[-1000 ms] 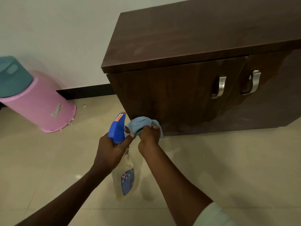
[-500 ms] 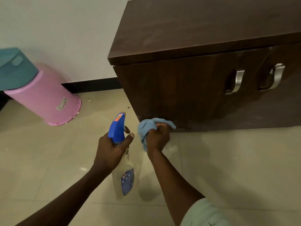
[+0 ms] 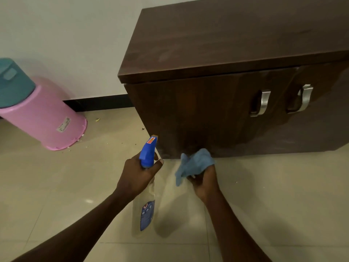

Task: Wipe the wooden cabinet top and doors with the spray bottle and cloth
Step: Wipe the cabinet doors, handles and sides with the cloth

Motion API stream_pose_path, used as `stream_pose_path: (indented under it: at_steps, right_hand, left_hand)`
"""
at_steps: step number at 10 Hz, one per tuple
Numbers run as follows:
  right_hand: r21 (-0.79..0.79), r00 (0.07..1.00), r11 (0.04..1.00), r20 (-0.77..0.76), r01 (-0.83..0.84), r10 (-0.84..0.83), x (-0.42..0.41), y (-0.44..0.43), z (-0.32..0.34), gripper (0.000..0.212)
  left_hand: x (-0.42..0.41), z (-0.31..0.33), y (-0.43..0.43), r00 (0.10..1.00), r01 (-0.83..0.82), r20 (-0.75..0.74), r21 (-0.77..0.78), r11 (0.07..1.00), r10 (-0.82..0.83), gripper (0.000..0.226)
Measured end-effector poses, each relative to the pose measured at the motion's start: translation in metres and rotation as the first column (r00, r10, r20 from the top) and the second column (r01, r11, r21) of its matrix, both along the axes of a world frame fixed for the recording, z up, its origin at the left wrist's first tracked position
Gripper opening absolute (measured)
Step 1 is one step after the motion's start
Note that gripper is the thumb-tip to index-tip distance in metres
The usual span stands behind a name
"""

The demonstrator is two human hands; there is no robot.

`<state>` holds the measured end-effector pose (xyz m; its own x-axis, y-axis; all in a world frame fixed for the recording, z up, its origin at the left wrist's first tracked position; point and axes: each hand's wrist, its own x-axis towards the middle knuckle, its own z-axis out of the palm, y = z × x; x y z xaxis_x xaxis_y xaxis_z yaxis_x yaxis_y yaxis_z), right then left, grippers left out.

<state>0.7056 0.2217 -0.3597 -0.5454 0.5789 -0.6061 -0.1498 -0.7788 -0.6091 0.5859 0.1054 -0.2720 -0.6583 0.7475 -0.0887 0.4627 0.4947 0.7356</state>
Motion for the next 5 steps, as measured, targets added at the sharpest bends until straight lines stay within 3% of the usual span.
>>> stream_pose_path:
  at_steps: [1,2,4,5]
  right_hand:
    - [0.079,0.926,0.936,0.138,0.344,-0.352,0.043,0.024,-0.004,0.041]
    - [0.266,0.773,0.819,0.276,0.509,-0.571,0.062,0.048,-0.005,0.039]
    - [0.416,0.575,0.599,0.198,0.684,-0.794,0.113,0.062,-0.020,0.032]
    - [0.394,0.591,0.601,0.163,0.695,-0.790,0.131,0.076,-0.020,0.022]
  left_hand:
    - [0.011,-0.012,0.006,0.988,0.154,0.010,-0.058,0.986,-0.153,0.017]
    - [0.024,-0.022,0.019,0.966,0.258,0.050,-0.077,0.963,-0.255,0.018]
    - [0.040,-0.027,0.042,0.938,0.346,0.086,-0.138,0.928,-0.337,0.021]
    - [0.048,-0.033,0.049,0.923,0.385,0.096,-0.186,0.904,-0.374,0.024]
